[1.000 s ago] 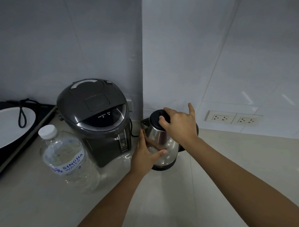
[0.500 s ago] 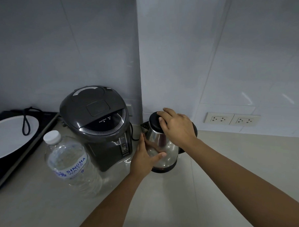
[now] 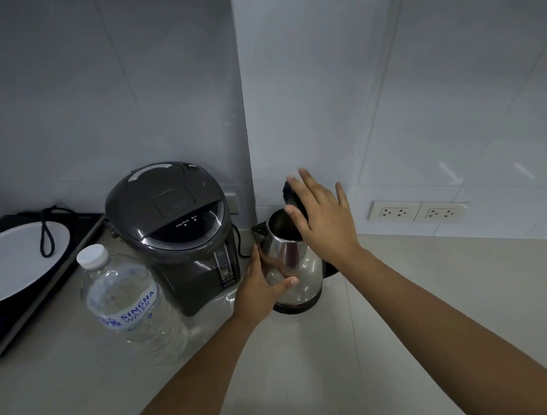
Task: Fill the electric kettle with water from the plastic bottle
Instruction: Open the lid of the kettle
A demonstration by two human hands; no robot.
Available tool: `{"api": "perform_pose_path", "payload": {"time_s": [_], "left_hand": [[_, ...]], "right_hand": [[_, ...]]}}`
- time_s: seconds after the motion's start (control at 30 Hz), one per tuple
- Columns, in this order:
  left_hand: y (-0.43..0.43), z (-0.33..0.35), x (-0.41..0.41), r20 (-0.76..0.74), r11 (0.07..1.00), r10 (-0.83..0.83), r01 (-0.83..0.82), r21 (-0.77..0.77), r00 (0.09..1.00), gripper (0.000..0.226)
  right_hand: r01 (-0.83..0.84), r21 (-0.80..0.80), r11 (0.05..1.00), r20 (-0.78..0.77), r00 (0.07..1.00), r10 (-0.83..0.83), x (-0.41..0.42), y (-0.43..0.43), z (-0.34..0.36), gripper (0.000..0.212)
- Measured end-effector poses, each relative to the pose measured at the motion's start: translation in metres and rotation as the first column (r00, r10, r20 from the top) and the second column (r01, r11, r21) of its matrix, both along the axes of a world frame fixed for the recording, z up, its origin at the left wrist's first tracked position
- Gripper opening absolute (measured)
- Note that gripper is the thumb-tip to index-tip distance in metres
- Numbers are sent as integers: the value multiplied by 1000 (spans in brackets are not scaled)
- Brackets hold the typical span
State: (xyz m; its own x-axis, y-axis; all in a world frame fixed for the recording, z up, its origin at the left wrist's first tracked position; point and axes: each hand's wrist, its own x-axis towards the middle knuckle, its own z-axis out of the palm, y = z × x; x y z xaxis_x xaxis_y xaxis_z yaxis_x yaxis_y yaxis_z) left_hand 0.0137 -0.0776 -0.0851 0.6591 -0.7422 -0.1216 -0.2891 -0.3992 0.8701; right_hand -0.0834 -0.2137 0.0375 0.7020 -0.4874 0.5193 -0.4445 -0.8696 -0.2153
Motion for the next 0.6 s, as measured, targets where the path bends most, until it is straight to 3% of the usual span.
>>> {"api": "perform_pose_path", "payload": {"time_s": [0.1, 0.2, 0.37, 0.5, 0.6], "left_hand": [[0, 0, 0, 0, 1000, -6, 6, 3, 1000, 127], [1, 1, 0, -8, 1000, -6, 6, 4, 1000, 128], [2, 2, -1, -11, 1000, -6, 6, -5, 1000, 127], [2, 4, -1, -3, 1000, -12, 12, -1, 1000, 125], [3, 5, -1, -6, 1000, -14, 14, -9, 1000, 123]], "right_hand": [[-3, -157, 988, 33, 999, 8, -2, -4, 3, 48], [50, -143, 988, 107, 994, -35, -10, -8, 7, 44], [177, 100, 979, 293, 935, -199, -30, -9, -1, 45], [226, 282, 933, 320, 894, -313, -40, -10, -14, 48], [171, 392, 904, 347, 882, -317, -50, -12, -25, 53]]}}
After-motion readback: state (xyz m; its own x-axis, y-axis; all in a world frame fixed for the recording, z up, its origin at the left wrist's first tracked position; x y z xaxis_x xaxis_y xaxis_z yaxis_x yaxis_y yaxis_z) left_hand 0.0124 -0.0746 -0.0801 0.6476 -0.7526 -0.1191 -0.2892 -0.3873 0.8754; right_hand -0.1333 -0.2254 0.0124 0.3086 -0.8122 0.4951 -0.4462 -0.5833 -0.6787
